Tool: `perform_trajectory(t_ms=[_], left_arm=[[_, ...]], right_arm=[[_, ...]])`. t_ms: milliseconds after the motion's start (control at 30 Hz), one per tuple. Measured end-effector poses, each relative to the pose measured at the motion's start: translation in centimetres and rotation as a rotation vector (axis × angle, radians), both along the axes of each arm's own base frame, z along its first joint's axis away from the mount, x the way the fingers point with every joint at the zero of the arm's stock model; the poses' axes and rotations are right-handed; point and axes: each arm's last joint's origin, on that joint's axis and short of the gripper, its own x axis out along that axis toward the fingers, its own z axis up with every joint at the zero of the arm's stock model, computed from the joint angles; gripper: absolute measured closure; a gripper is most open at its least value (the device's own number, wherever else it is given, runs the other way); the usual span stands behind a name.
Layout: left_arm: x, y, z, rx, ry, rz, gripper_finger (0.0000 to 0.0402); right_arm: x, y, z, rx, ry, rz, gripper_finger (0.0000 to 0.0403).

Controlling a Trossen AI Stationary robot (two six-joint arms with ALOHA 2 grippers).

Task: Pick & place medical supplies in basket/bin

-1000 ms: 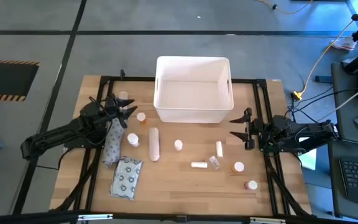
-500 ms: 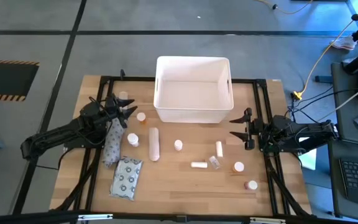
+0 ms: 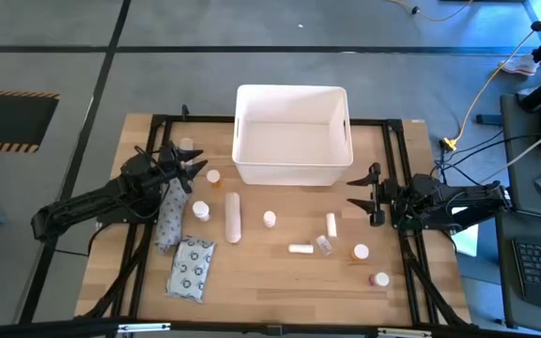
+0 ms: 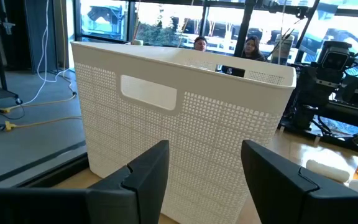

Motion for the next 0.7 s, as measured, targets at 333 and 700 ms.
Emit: perform_trajectory(t_ms=[333,700], left_arm=[[0.0,0.0,0.0,0.0,0.0,0.0,0.0208],[0.0,0.0,0.0,0.002,0.001,0.0,0.0208]], right_arm=[[0.0,0.0,0.01,0.0,0.0,0.0,0.0163],[0.0,0.0,0.01,0.027,-0.002,0.001,0.0163]])
